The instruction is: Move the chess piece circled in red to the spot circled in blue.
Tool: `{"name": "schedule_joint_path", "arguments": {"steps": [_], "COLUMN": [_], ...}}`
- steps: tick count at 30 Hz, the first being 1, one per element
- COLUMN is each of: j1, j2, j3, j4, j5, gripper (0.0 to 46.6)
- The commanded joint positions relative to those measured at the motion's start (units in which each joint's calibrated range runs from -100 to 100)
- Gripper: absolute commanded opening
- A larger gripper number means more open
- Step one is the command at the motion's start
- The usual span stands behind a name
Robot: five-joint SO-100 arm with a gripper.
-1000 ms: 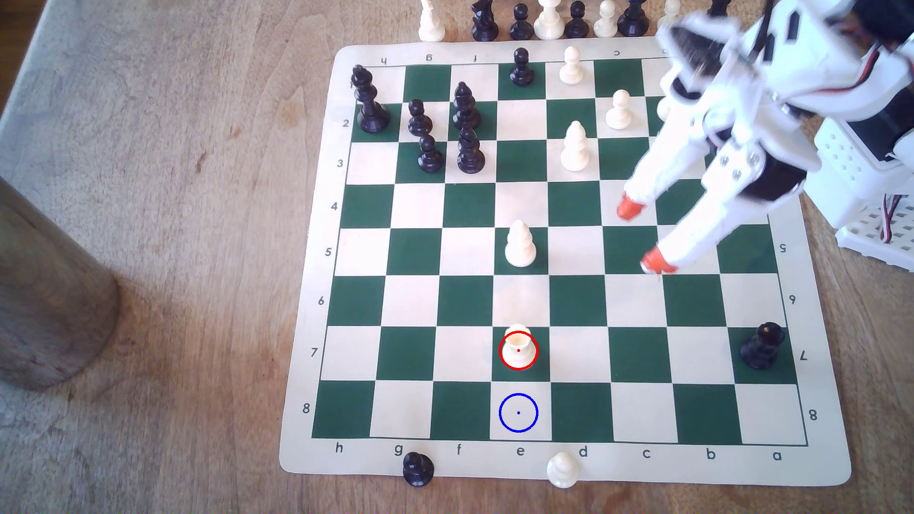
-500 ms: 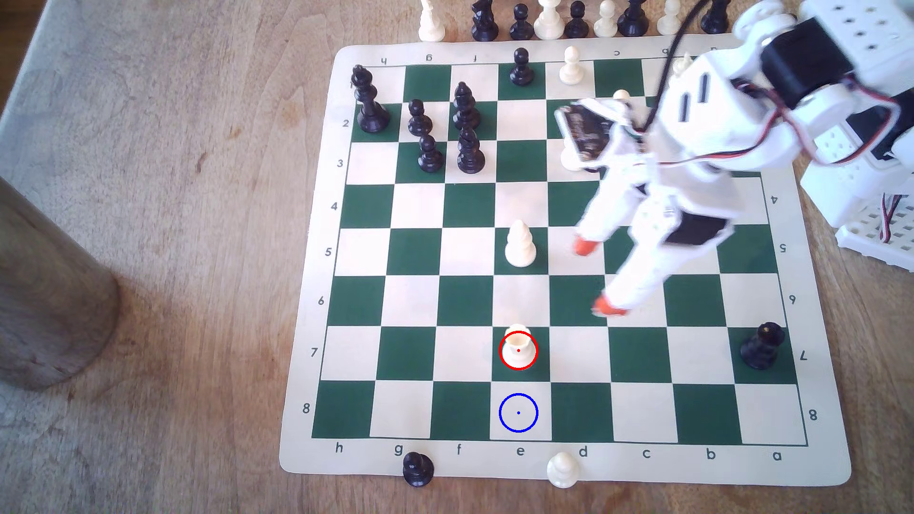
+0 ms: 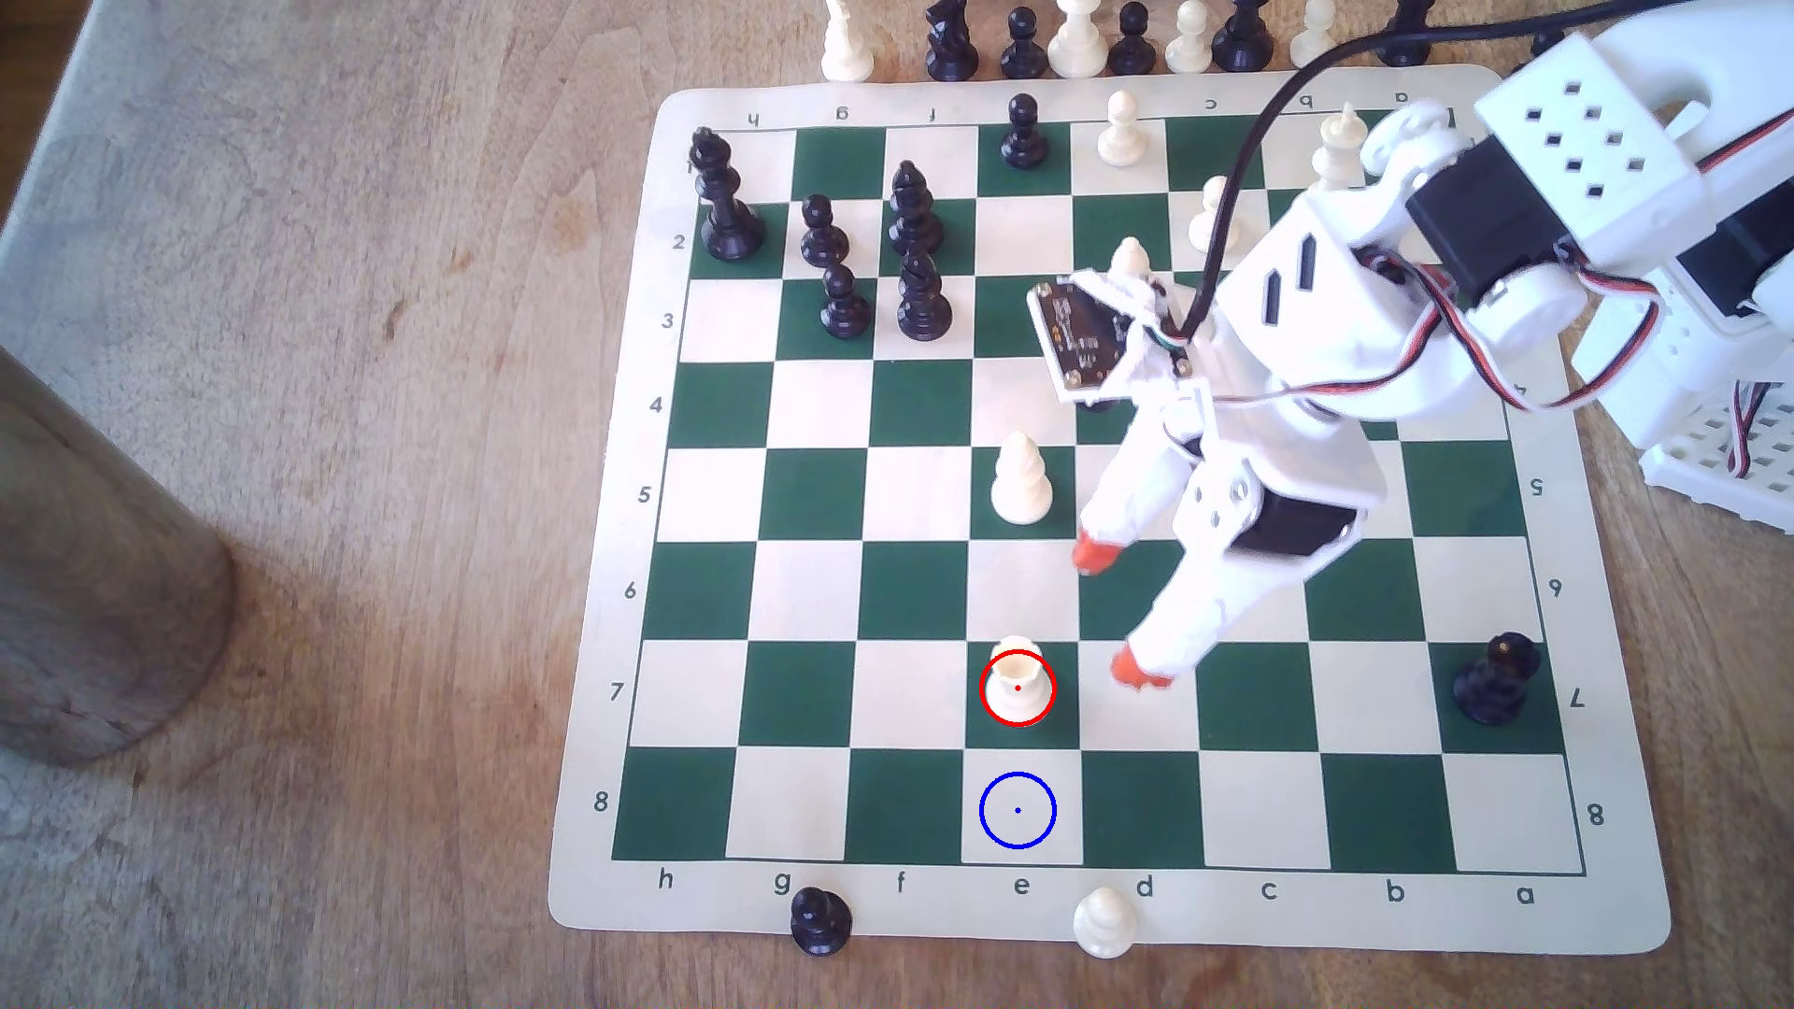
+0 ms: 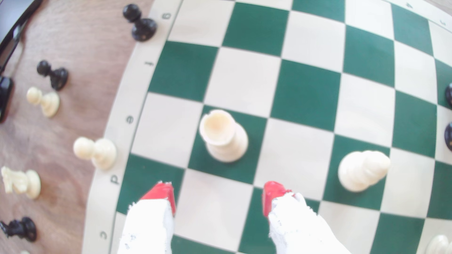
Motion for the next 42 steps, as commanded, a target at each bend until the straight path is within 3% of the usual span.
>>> {"name": "schedule_joint_path", "arguments": {"steps": [1,13,33,37,38,39,42], "j1": [-0.88,0.29,0.29,-0.18,-0.26,-0.49,-0.96], "j2": [1.75,11.17,15.67,15.67,15.84,16.01,16.10], "j3": [-3.12,-5.57,-9.38,-9.56,-9.56,-9.65,-9.83], "j4": [-3.45,-11.40,-17.87,-17.87,-17.87,-17.87,-17.21], "j5": [-0.68,-1.12,-2.83,-2.88,-2.88,-2.88,-2.74], "gripper": [19.4,19.7,18.2,14.3,10.4,3.6,0.3]}}
